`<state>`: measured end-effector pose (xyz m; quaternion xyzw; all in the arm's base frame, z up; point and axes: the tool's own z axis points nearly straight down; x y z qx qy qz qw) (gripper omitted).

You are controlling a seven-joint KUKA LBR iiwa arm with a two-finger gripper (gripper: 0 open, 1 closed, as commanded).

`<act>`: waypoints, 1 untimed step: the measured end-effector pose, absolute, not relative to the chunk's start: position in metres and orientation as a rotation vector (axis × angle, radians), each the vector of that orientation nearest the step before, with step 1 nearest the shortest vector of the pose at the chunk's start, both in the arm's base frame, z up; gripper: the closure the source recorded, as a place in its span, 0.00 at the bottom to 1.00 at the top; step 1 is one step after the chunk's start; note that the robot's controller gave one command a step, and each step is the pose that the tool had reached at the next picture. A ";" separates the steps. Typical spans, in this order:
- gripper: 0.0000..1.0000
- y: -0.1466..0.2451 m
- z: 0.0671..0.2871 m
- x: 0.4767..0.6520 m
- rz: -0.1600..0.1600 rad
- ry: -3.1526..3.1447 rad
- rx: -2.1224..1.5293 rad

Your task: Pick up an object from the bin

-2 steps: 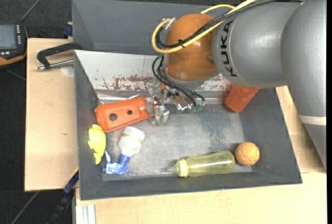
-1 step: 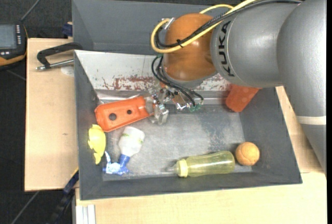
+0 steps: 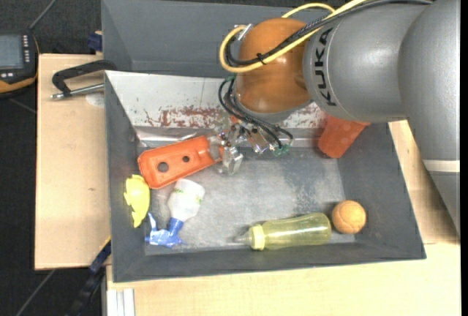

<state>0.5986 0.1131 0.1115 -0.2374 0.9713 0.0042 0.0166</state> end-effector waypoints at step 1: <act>1.00 0.127 0.130 0.598 0.013 3.018 -0.721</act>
Offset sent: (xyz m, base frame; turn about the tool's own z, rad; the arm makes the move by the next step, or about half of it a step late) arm -0.0088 0.0008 -0.0051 -0.0074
